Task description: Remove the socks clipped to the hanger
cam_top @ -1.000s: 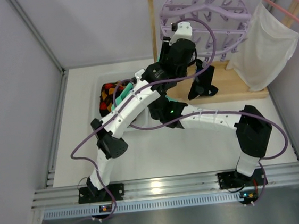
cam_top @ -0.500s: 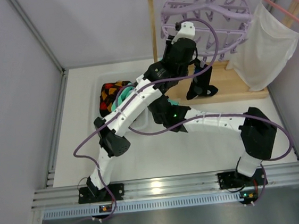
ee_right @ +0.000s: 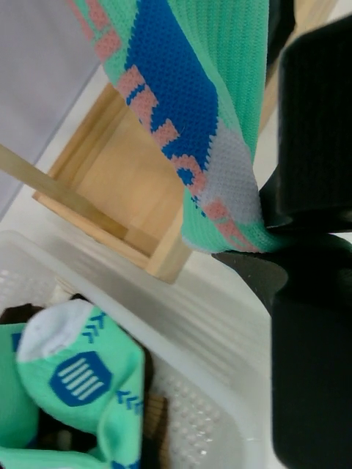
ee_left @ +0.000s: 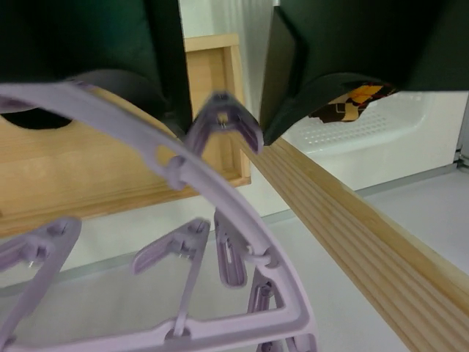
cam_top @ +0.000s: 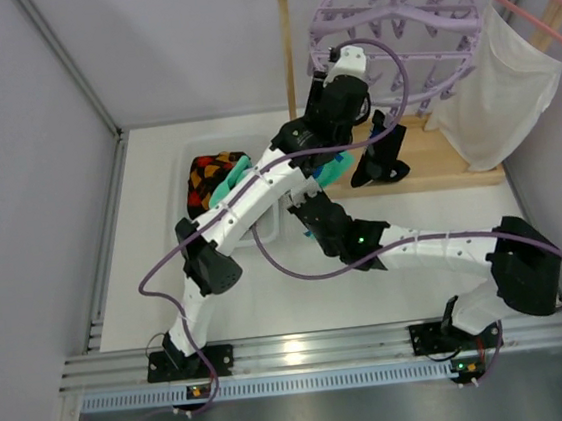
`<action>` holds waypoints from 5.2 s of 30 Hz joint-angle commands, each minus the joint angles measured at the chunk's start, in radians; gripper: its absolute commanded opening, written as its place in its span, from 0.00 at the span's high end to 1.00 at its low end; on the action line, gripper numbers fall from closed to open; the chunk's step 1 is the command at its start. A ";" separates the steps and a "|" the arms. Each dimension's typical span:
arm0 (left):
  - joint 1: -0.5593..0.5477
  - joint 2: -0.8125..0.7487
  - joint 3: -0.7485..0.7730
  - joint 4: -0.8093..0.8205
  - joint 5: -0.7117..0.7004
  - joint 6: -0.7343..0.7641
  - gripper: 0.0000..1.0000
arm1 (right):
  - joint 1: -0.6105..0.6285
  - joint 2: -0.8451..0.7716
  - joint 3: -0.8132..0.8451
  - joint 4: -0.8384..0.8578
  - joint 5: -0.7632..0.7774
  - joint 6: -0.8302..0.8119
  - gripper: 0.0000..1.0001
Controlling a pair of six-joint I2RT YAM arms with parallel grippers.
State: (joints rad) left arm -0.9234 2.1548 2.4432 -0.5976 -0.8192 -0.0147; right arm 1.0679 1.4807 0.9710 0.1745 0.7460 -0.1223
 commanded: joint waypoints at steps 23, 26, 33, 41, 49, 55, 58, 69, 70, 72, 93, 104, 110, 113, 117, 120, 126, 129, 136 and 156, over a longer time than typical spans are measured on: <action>-0.014 -1.096 -1.052 -0.065 -0.127 -0.444 0.01 | -0.005 -0.482 -0.238 0.115 -0.614 0.191 1.00; -0.009 -1.225 -1.150 -0.122 -0.060 -0.493 0.01 | -0.005 -0.392 -0.114 0.114 -0.678 0.156 1.00; -0.008 -1.391 -1.201 -0.323 -0.181 -0.524 0.01 | -0.009 -0.091 0.247 0.045 -0.718 0.043 1.00; -0.003 -1.579 -1.285 -0.355 -0.394 -0.531 0.01 | -0.066 0.429 0.703 -0.032 -0.697 0.086 1.00; -0.003 -1.575 -1.366 -0.350 -0.403 -0.556 0.02 | -0.114 0.821 0.866 -0.125 -0.636 0.409 0.97; -0.003 -1.570 -1.382 -0.352 -0.371 -0.551 0.02 | -0.115 0.899 0.925 -0.138 -0.625 0.493 0.95; -0.002 -1.573 -1.382 -0.352 -0.367 -0.553 0.01 | -0.115 0.848 0.905 -0.119 -0.651 0.495 0.79; 0.000 -1.595 -1.379 -0.350 -0.339 -0.570 0.01 | -0.117 0.508 0.755 -0.122 -0.651 0.417 0.22; 0.000 -1.593 -1.379 -0.350 -0.334 -0.570 0.02 | -0.120 0.456 0.741 -0.136 -0.649 0.402 0.20; 0.001 -1.590 -1.376 -0.347 -0.324 -0.573 0.01 | -0.131 0.365 0.686 -0.148 -0.634 0.386 0.01; -0.002 -1.221 -1.552 0.365 0.593 -0.535 0.01 | -0.247 -1.166 -0.328 -0.539 -0.351 0.460 0.00; 0.064 -0.468 -1.201 0.957 1.108 -0.288 0.02 | -0.246 -1.286 -0.213 -0.760 -0.246 0.435 0.01; 0.152 -0.164 -0.974 1.053 1.301 -0.278 0.02 | -0.246 -1.281 -0.210 -0.744 -0.387 0.395 0.01; 0.167 -0.076 -0.844 1.070 1.360 -0.295 0.02 | -0.246 -1.287 -0.209 -0.716 -0.435 0.366 0.00; 0.166 0.051 -0.708 1.085 1.465 -0.373 0.12 | -0.244 -1.306 -0.209 -0.708 -0.419 0.346 0.01; 0.163 0.070 -0.700 1.139 1.491 -0.415 0.38 | -0.246 -1.329 -0.215 -0.705 -0.352 0.360 0.01; 0.162 0.063 -0.770 1.277 1.540 -0.505 0.75 | -0.246 -1.349 -0.247 -0.676 -0.255 0.386 0.00; 0.163 0.051 -0.817 1.315 1.527 -0.534 0.93 | -0.246 -1.335 -0.250 -0.664 -0.235 0.403 0.00; 0.164 -0.134 -1.106 1.331 1.320 -0.516 1.00 | -0.246 -1.188 -0.189 -0.665 -0.111 0.434 0.01; 0.317 -0.365 -1.336 1.329 1.426 -0.709 1.00 | -0.540 -0.542 0.279 -0.534 -0.723 0.300 0.16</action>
State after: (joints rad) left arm -0.6212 1.8408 1.1236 0.6807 0.5480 -0.6960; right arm 0.5766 0.8745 1.1973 -0.4351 0.2401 0.1852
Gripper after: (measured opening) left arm 0.025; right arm 0.852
